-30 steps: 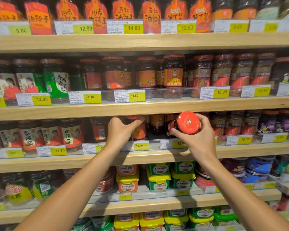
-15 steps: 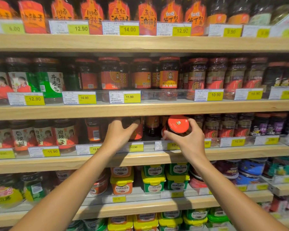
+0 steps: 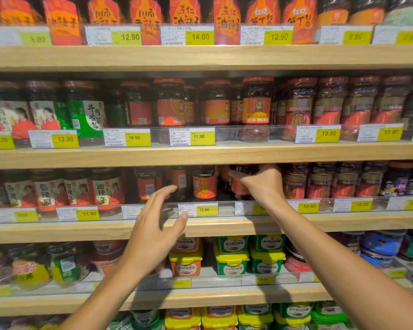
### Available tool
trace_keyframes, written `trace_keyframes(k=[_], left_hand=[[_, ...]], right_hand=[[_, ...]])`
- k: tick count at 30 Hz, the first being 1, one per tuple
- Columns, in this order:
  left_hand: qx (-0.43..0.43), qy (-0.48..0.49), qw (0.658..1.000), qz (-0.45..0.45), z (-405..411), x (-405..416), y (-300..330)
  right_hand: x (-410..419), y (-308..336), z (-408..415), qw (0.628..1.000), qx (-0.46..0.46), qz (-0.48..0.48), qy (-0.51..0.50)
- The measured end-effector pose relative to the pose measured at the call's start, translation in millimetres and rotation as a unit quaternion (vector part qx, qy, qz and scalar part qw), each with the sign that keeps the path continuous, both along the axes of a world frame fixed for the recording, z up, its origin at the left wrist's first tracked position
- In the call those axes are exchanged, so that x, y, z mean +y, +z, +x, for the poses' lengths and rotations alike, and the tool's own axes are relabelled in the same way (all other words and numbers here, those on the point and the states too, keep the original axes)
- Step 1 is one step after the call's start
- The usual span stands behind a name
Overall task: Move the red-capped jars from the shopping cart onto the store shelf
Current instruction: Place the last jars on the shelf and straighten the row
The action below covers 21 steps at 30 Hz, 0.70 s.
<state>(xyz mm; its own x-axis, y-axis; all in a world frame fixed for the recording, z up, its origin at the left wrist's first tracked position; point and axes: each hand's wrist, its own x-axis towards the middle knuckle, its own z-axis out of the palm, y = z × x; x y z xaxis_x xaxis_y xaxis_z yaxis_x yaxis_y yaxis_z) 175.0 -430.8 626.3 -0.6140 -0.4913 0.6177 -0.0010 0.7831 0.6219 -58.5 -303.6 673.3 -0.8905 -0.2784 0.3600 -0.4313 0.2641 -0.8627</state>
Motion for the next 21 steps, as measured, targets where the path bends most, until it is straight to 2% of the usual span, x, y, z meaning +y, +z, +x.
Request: trace_keyframes(k=[3, 11, 15, 21], left_hand=[[-0.005, -0.016, 1.000, -0.019, 10.3, -1.2, -6.4], [-0.027, -0.067, 0.997, -0.034, 24.4, 3.6, -14.0], [-0.041, -0.064, 0.996, -0.046, 28.7, 1.1, -14.2], [-0.035, -0.045, 0.998, -0.039, 42.2, -10.5, -11.3]], right_hand=[[-9.6, -3.1, -1.8, 0.999, -0.002, 0.003, 0.041], [-19.5, -3.5, -5.9, 0.996, 0.058, 0.016, 0.072], [-10.5, -5.4, 6.3, 0.997, 0.008, 0.057, 0.049], [3.4, -7.3, 15.7, 0.994, 0.083, 0.075, -0.011]])
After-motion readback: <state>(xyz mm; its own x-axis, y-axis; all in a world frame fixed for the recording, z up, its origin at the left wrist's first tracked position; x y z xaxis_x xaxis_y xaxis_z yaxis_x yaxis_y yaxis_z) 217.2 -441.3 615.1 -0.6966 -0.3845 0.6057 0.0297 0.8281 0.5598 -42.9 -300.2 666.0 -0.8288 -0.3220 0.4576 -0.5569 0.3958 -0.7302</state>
